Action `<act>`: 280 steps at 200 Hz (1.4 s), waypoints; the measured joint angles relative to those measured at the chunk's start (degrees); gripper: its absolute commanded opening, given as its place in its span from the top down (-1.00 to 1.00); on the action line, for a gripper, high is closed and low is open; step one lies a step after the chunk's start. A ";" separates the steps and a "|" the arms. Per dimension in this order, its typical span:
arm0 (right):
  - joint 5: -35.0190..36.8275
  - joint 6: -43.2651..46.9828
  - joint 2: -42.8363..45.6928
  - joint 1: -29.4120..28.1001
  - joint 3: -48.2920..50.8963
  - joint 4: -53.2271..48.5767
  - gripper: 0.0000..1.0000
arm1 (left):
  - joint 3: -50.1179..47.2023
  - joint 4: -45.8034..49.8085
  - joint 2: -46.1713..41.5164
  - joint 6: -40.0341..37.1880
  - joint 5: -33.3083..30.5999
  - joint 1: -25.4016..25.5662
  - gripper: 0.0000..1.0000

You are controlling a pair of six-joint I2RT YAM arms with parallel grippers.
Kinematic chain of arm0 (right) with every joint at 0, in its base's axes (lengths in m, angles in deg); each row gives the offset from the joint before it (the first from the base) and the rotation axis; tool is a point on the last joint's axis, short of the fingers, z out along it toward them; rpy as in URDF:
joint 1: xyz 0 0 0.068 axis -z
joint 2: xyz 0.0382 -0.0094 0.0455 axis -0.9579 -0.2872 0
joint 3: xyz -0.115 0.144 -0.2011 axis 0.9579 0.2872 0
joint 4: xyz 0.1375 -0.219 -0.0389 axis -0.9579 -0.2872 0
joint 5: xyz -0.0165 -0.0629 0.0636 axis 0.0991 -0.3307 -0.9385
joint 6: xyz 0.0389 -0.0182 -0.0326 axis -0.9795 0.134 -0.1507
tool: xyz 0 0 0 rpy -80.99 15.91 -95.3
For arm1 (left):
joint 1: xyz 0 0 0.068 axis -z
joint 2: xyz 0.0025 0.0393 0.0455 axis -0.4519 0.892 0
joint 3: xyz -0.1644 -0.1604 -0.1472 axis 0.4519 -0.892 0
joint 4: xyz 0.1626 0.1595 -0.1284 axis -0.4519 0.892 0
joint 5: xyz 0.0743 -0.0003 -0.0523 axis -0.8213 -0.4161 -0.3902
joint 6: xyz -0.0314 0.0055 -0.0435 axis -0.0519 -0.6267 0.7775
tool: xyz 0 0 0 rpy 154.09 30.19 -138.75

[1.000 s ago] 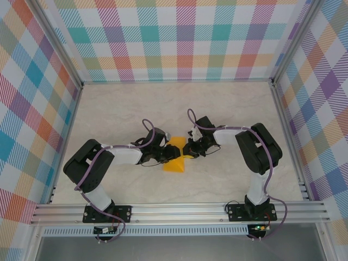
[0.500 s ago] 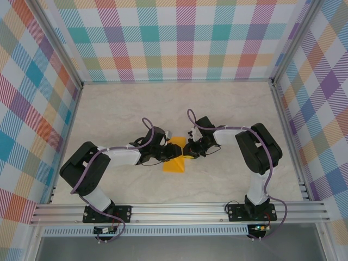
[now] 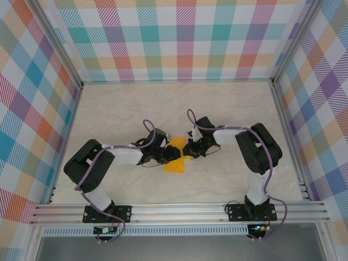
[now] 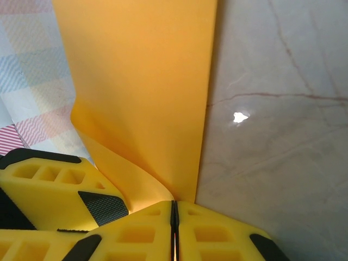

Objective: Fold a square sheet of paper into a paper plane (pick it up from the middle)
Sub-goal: Fold the triangle a second time at the center of the table.

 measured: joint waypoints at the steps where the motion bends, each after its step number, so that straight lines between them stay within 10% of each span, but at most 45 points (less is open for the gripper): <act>1: 0.00 0.00 0.00 0.00 0.00 0.00 0.80 | 0.00 0.00 0.00 0.00 0.00 0.00 0.43; 280: 3.82 -0.09 1.38 -0.44 -0.94 -2.43 0.66 | 0.42 2.38 1.53 -0.22 -1.11 0.15 0.51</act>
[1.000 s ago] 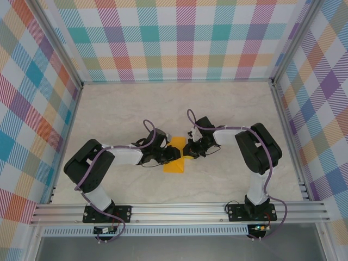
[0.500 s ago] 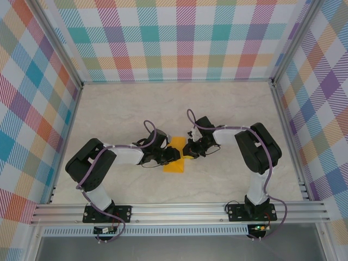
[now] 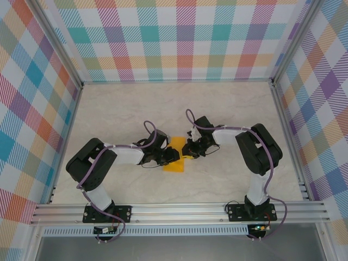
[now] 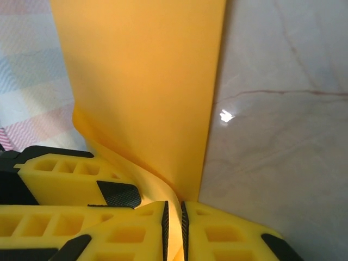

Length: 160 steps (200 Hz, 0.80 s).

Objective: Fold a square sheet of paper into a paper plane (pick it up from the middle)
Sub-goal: Fold the triangle a second time at the center of the table.

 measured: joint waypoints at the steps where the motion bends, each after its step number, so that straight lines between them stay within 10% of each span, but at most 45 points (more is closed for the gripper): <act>1: 0.09 -0.02 0.07 0.00 0.00 -0.02 0.66 | 0.00 0.02 0.00 0.00 0.00 0.00 0.51; 160: 2.14 0.50 -1.01 -2.03 -1.60 -2.43 0.82 | 0.02 0.20 -0.07 0.04 -0.22 0.00 0.53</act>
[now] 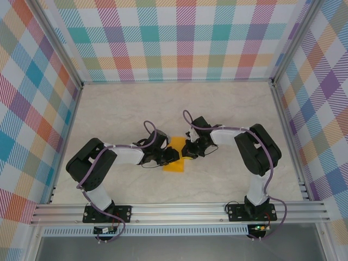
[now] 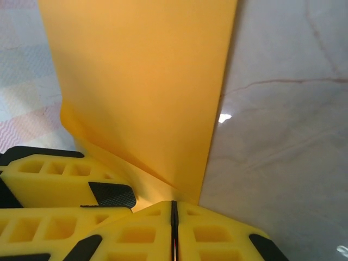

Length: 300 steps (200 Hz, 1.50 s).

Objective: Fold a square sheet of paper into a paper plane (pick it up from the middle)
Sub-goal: Fold the triangle a second time at the center of the table.

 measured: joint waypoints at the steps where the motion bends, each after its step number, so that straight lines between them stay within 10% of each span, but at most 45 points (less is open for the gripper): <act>1: 0.02 0.00 0.00 0.00 -0.02 -0.04 0.82 | 0.00 0.00 0.00 0.00 0.00 0.00 0.53; 300: 1.73 3.04 -1.97 -0.28 -3.52 -4.35 0.84 | 7.45 25.81 -4.68 -0.50 -24.22 0.37 0.53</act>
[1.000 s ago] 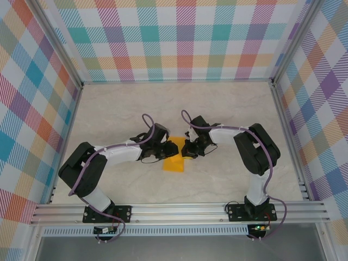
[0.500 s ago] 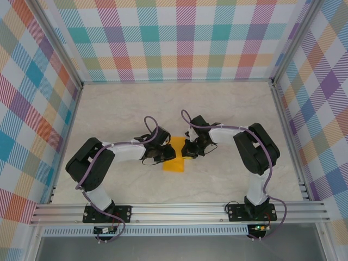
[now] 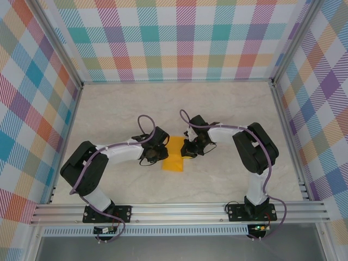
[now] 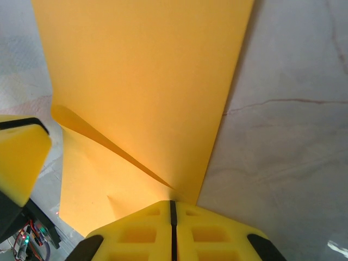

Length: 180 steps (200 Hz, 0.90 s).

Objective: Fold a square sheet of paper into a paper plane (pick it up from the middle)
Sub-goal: Fold the triangle a second time at the center of the table.

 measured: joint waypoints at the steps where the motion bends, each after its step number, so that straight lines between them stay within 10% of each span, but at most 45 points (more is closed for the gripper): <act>1: 0.00 -0.02 0.00 0.00 0.00 0.02 0.84 | 0.00 0.04 -0.07 -0.04 0.00 0.00 0.53; 93: -0.17 0.00 -0.11 0.02 -0.11 -0.04 0.84 | -2.01 -13.14 -0.59 -1.38 10.58 0.00 0.63; 180: -0.90 0.00 -0.59 0.02 -0.42 -0.42 0.84 | -3.82 -15.17 2.12 -1.38 6.12 -0.07 0.65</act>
